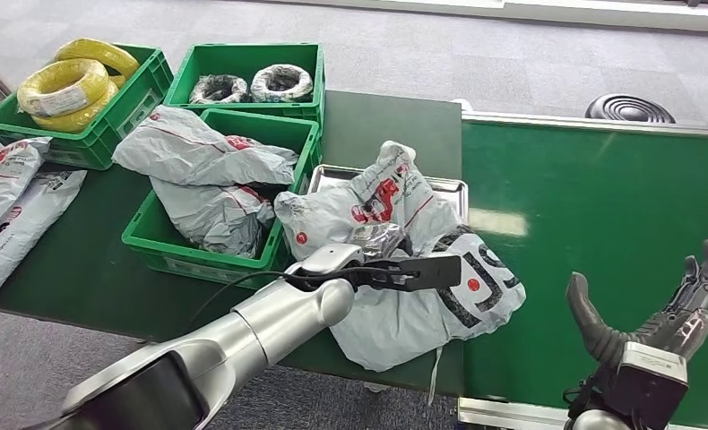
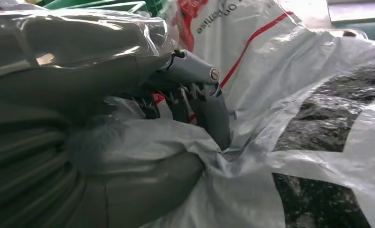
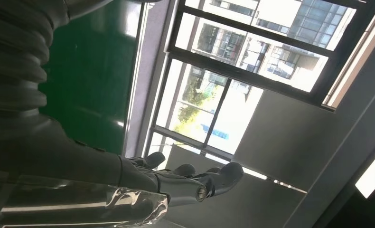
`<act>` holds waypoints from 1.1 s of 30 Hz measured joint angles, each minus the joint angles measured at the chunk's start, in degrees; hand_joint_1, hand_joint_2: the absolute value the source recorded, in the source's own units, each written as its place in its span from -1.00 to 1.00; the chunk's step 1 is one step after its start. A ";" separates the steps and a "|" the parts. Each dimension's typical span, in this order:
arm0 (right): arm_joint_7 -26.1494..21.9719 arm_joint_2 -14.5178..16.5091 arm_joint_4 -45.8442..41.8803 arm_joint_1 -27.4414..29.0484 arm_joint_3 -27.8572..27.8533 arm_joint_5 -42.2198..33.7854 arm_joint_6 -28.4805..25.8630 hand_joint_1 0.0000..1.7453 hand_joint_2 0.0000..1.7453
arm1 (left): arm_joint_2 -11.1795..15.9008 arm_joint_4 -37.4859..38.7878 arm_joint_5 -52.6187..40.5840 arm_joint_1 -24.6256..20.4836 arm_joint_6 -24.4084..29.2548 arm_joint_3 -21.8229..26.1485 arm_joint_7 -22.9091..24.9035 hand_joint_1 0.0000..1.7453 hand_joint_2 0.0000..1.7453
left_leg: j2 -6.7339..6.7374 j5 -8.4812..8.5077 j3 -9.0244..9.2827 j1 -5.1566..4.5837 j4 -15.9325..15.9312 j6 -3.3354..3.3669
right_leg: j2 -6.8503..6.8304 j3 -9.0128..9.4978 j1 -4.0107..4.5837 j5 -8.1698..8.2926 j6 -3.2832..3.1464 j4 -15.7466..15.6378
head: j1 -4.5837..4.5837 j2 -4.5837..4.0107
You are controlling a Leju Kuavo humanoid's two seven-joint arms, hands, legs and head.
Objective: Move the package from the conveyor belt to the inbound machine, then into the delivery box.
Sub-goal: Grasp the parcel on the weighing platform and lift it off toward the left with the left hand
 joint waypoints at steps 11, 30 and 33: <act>0.04 1.37 -1.01 0.64 -0.78 0.10 0.26 -1.00 1.00 | -0.14 2.57 2.23 -1.37 -0.58 -3.51 -0.88 1.00 1.00 | 0.01 0.02 0.06 0.01 0.00 -0.02 | 0.01 0.04 0.01 0.00 0.00 0.00 | 0.00 0.00; 0.62 3.25 -3.29 5.24 -2.88 2.01 0.15 -1.00 1.00 | 7.93 -38.74 -20.00 0.91 29.86 28.24 -13.74 1.00 1.00 | 0.25 0.02 -0.03 0.03 -0.09 -0.02 | 0.22 -0.11 0.05 0.00 -0.02 0.04 | -0.01 0.00; 0.69 3.83 -3.39 5.81 -3.25 3.20 -1.03 -1.00 1.00 | 10.39 -46.79 -29.97 2.63 37.33 34.96 -13.26 1.00 1.00 | 0.24 0.02 -0.02 0.03 -0.11 -0.03 | 0.20 -0.10 0.05 -0.02 -0.04 0.04 | 0.00 0.00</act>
